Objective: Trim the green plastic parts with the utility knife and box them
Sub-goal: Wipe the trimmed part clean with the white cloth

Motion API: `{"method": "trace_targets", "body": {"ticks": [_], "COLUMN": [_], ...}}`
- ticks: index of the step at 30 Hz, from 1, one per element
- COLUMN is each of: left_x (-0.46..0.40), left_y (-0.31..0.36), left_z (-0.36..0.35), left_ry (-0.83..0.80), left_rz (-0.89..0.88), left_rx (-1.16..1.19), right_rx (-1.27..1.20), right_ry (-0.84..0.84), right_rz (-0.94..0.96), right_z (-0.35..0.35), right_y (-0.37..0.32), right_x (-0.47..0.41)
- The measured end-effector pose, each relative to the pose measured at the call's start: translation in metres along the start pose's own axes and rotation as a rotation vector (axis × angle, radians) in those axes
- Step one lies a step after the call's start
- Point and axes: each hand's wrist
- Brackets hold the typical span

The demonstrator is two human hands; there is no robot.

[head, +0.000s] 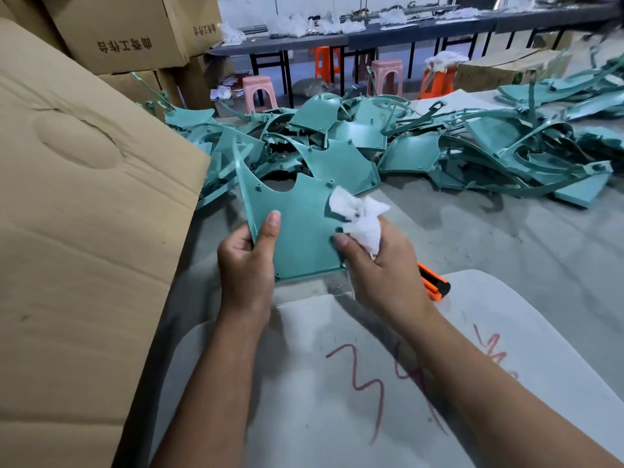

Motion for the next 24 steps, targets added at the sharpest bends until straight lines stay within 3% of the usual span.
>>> {"method": "trace_targets", "body": {"ticks": [2, 4, 7, 9, 10, 13, 15, 19, 24], "left_x": [0.0, 0.0, 0.002, 0.006, 0.008, 0.017, 0.023, 0.024, 0.023], "left_y": [0.0, 0.001, -0.003, -0.007, -0.008, -0.012, -0.014, -0.011, -0.007], "left_z": [0.001, -0.001, -0.008, -0.014, -0.019, -0.036, -0.042, -0.046, -0.054], "left_ry": [-0.067, -0.096, -0.054, 0.046, 0.093, 0.139, 0.117, -0.015, -0.108], "left_rz": [0.02, 0.042, 0.067, 0.107, 0.134, 0.169, 0.164, 0.203, 0.161], "left_rx": [0.004, 0.031, 0.06, 0.131, 0.195, 0.33, 0.325, 0.279, 0.228], "right_rx": [0.18, 0.028, -0.455, -0.552, -0.536, -0.706, -0.735, -0.401, -0.348], "right_ry": [0.152, 0.196, 0.287, 0.38, 0.331, -0.072, -0.18, -0.01, 0.005], "right_rz": [0.032, -0.072, -0.579, -0.794, -0.812, -0.572, -0.326, -0.161, -0.21], "right_z": [-0.002, 0.0, 0.003, 0.006, 0.006, -0.012, -0.026, -0.017, -0.007], "right_y": [0.007, 0.008, -0.001, -0.002, -0.003, -0.018, -0.025, -0.014, -0.01], "right_x": [-0.007, -0.008, -0.004, -0.003, -0.001, 0.015, 0.026, 0.019, 0.016]}}
Point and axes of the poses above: each hand's wrist, its own x-axis away from the middle knuckle, its own z-axis out of the back of the hand, y = z × x, and after that the axes turned 13 degrees about x, right-handed
